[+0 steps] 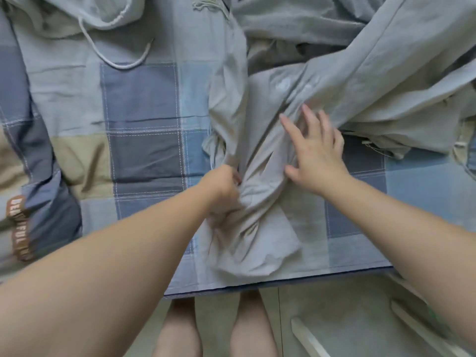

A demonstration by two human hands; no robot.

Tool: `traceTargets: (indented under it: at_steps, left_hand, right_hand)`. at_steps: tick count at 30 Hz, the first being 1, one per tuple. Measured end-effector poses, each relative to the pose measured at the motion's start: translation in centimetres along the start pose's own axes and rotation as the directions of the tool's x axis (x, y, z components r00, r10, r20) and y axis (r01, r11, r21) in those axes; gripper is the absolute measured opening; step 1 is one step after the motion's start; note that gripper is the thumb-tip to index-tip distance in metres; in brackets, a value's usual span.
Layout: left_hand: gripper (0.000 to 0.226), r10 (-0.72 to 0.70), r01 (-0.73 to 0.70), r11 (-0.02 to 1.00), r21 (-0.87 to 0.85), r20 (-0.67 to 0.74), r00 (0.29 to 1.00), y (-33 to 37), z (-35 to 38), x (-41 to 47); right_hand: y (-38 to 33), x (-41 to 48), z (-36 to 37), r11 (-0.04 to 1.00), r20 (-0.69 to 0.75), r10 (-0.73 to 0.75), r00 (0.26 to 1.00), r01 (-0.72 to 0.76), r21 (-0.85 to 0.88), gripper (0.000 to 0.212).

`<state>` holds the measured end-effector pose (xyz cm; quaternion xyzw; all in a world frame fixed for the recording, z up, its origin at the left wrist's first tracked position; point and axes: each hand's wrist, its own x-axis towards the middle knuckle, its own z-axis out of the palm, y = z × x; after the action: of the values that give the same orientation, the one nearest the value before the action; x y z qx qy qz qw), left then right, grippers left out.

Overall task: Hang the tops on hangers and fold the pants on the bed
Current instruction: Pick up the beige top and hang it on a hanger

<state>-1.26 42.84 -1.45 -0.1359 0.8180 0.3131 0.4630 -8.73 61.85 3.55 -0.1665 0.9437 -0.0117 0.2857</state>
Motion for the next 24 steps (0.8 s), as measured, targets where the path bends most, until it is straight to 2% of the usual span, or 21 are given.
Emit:
traceTargets:
  at_steps: [2, 3, 5, 6, 7, 9, 10, 12, 13, 14, 16, 18, 21, 22, 23, 24]
  left_hand:
    - [0.027, -0.033, 0.010, 0.996, 0.093, 0.257, 0.966, -0.7, 1.7, -1.5]
    - [0.024, -0.061, -0.005, 0.984, 0.177, 0.366, 0.928, -1.0, 2.5, -2.3]
    - [0.030, -0.108, -0.060, 0.947, 0.315, 0.491, 0.864, -1.7, 4.0, -3.8]
    - [0.032, -0.127, -0.069, 0.935, 0.347, 0.512, 0.850, -2.0, 4.4, -4.4]
    - [0.031, -0.130, -0.076, 0.928, 0.364, 0.510, 0.850, -2.1, 4.6, -4.8]
    - [0.026, -0.111, -0.066, 0.929, 0.364, 0.442, 0.890, -1.7, 4.3, -5.4]
    - [0.021, -0.089, -0.041, 0.937, 0.348, 0.351, 0.932, -1.2, 3.9, -5.7]
    - [0.021, 0.008, -0.008, 0.943, 0.333, 0.004, 1.000, 0.0, 2.7, -5.8]
    - [0.026, 0.075, -0.005, 0.941, 0.337, -0.195, 0.978, 0.9, 2.0, -5.6]
    - [0.029, 0.134, -0.007, 0.941, 0.338, -0.352, 0.926, 1.8, 1.3, -5.3]
    - [0.034, 0.204, -0.044, 0.950, 0.309, -0.508, 0.837, 3.8, 0.0, -4.2]
    - [0.041, 0.261, -0.092, 0.939, 0.331, -0.514, 0.817, 5.8, -0.9, -2.7]
    - [0.052, 0.400, -0.228, 0.878, 0.420, -0.384, 0.832, 8.6, -1.3, -0.2]
    - [0.057, 0.448, -0.281, 0.848, 0.450, -0.323, 0.834, 9.4, -1.2, 0.6]
    - [0.062, 0.482, -0.319, 0.819, 0.477, -0.270, 0.834, 10.1, -1.2, 1.6]
    - [0.065, 0.490, -0.332, 0.801, 0.497, -0.227, 0.842, 10.7, -1.2, 2.5]
  right_hand:
    - [0.6, 1.4, 0.1, 0.992, 0.004, 0.004, 1.000, -0.003, -0.128, 0.102]
    - [0.8, 2.1, 0.3, 0.987, 0.016, 0.036, 0.999, -0.033, -0.157, 0.096]
    - [1.1, 2.9, 0.8, 0.979, 0.065, 0.150, 0.987, -0.139, -0.149, 0.062]
    - [1.2, 3.2, 1.3, 0.973, 0.090, 0.213, 0.973, -0.203, -0.112, 0.043]
    - [1.2, 3.2, 1.8, 0.966, 0.109, 0.254, 0.961, -0.248, -0.070, 0.032]
    - [1.3, 2.6, 2.8, 0.967, 0.135, 0.251, 0.958, -0.254, 0.001, 0.029]
    - [1.3, 2.1, 3.4, 0.974, 0.144, 0.214, 0.966, -0.222, 0.042, 0.030]
    - [1.3, 0.6, 4.6, 0.984, 0.140, 0.105, 0.985, -0.123, 0.128, 0.027]
    - [1.1, -0.3, 5.1, 0.982, 0.136, 0.051, 0.989, -0.074, 0.174, 0.025]
    - [0.9, -1.3, 5.4, 0.975, 0.136, 0.000, 0.991, -0.031, 0.221, 0.023]
    - [0.1, -3.6, 5.9, 0.947, 0.166, -0.120, 0.979, 0.063, 0.314, 0.021]
    - [-1.0, -6.2, 6.4, 0.915, 0.286, -0.242, 0.927, 0.120, 0.386, 0.023]
    - [-2.0, -9.3, 6.1, 0.885, 0.531, -0.340, 0.776, 0.073, 0.460, 0.017]
    - [-1.7, -9.4, 5.7, 0.879, 0.544, -0.323, 0.774, 0.032, 0.476, 0.014]
    - [-1.2, -9.2, 5.0, 0.870, 0.506, -0.280, 0.816, -0.007, 0.492, 0.012]
    - [-0.3, -8.7, 4.4, 0.868, 0.404, -0.212, 0.890, -0.019, 0.497, 0.013]
